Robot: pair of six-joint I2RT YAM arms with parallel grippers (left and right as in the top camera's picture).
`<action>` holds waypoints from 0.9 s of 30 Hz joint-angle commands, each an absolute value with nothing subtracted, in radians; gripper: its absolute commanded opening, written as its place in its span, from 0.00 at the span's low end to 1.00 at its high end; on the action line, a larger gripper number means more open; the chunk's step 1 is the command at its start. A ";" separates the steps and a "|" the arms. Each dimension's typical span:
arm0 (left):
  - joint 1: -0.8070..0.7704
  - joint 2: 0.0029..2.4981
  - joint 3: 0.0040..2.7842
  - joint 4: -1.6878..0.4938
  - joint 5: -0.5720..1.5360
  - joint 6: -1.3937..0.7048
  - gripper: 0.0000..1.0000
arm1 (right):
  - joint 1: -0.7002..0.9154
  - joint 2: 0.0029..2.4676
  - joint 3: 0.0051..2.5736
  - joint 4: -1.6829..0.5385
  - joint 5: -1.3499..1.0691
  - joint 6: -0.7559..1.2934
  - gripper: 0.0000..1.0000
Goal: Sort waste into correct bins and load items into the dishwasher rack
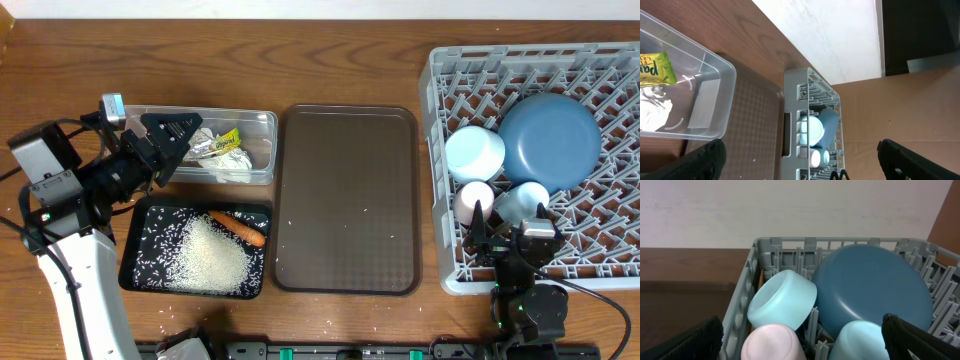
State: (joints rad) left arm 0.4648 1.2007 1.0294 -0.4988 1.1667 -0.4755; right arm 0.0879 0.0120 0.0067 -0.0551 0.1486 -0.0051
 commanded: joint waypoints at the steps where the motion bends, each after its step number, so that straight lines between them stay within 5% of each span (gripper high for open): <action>1: 0.470 1.195 1.038 -0.499 1.166 -0.484 0.99 | 0.084 0.005 0.006 -0.060 0.142 -0.017 0.99; 19: 0.459 1.137 1.038 -0.499 1.165 -0.484 0.99 | 0.084 0.005 0.006 -0.060 0.142 -0.017 0.99; 27: 0.284 0.978 1.038 -0.500 1.165 -0.484 0.99 | 0.084 0.005 0.006 -0.060 0.142 -0.017 0.99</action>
State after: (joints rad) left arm 0.3485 1.0298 1.0294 -0.4992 1.1599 -0.4755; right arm 0.0879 0.0120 0.0067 -0.0555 0.1482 -0.0051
